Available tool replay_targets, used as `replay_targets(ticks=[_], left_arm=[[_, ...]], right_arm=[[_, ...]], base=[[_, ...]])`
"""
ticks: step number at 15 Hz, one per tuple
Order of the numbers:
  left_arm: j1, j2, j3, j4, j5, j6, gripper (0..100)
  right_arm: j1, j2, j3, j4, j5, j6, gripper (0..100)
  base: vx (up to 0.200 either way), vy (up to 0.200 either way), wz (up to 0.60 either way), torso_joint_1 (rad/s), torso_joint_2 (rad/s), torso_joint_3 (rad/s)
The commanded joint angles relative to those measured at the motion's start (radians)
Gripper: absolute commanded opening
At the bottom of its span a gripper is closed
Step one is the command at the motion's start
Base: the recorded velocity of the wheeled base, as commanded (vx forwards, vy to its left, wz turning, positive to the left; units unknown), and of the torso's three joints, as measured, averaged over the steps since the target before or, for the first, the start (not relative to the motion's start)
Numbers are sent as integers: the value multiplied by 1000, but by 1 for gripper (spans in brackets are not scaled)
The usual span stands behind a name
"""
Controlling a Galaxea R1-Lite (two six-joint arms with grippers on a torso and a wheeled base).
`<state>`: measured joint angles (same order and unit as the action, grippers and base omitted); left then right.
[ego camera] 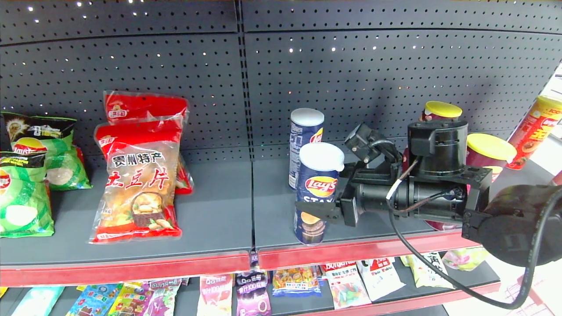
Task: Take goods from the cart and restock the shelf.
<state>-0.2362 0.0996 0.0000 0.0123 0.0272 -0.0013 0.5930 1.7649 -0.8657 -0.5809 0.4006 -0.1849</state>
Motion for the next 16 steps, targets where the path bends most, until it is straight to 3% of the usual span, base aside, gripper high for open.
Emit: replay_targets(ticks=[1,7,12,16], left_arm=[[0,0,0,0,0,0,100],[0,2,0,0,0,0,100],[0,0,0,0,0,0,100],[0,2,0,0,0,0,100]], right_arm=[[-13,-16,39,-2,0,-4,100],[-101,-88,160,-2,12,-8,100],[-102,-130,358,-111,14,-4,100],[-101,-85,393,-119,1,-10,100]], base=[[0,0,0,0,0,0],[0,0,0,0,0,0],[0,0,0,0,0,0],[0,0,0,0,0,0]])
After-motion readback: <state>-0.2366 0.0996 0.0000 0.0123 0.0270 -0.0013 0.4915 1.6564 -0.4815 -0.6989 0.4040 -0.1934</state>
